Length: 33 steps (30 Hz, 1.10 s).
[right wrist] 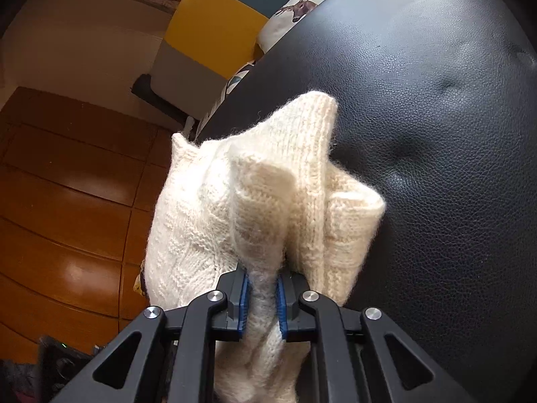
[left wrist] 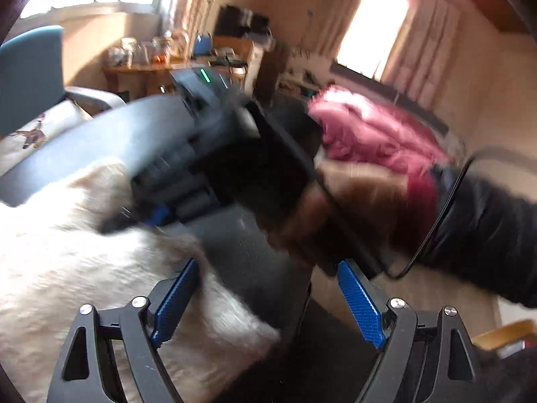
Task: Fold clothes
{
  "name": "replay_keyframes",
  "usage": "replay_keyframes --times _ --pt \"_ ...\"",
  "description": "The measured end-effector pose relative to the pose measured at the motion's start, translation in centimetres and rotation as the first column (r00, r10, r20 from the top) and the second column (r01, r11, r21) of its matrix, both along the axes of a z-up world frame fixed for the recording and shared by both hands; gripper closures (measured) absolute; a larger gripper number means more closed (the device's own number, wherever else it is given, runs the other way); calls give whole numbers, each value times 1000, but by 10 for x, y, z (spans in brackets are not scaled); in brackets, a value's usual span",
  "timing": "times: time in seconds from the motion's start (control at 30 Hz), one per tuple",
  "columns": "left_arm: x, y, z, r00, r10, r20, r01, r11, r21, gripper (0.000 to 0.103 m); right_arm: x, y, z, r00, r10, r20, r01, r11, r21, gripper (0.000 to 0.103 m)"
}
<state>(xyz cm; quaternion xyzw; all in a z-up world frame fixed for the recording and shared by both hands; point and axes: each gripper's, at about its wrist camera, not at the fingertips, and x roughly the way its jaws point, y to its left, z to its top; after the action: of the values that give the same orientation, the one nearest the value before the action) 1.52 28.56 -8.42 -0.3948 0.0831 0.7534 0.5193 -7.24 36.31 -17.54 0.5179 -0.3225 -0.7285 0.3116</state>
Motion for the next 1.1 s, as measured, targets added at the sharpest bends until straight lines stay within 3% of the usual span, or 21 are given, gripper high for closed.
replay_keyframes --times 0.1,0.23,0.4,0.47,0.57,0.7,0.83,0.9,0.97,1.07,1.1 --pt "16 8 -11 997 -14 -73 11 999 -42 17 -1 2 0 1000 24 1 -24 1000 14 92" --pt "13 6 -1 998 -11 -58 9 999 -31 17 -2 -1 3 1000 28 2 -28 999 22 92" --pt "15 -36 39 996 69 -51 -64 995 79 17 2 -1 13 1000 -1 4 1 1000 15 83" --pt "16 -65 56 991 126 -55 -118 984 132 17 7 3 27 1000 -16 -24 17 998 55 80" --pt "10 -114 69 967 250 -56 -237 955 178 16 18 10 52 995 -51 -91 63 990 128 79" --pt "-12 -170 71 908 420 -18 -407 888 213 16 32 18 94 972 -82 -222 130 969 212 76" --pt "-22 -208 60 862 505 41 -500 834 233 16 44 -10 131 934 14 -357 95 953 287 76" --pt "-29 -209 53 863 502 62 -501 833 233 16 49 -32 138 912 86 -400 67 933 353 76" --pt "-21 -204 38 866 498 44 -496 846 197 16 51 -58 127 909 150 -388 35 902 431 76" --pt "-18 -187 3 877 472 84 -479 870 118 16 49 -80 82 944 206 -257 -18 811 585 76" --pt "-14 -184 -8 880 466 92 -473 876 93 16 50 -79 77 947 196 -255 -12 813 582 76"
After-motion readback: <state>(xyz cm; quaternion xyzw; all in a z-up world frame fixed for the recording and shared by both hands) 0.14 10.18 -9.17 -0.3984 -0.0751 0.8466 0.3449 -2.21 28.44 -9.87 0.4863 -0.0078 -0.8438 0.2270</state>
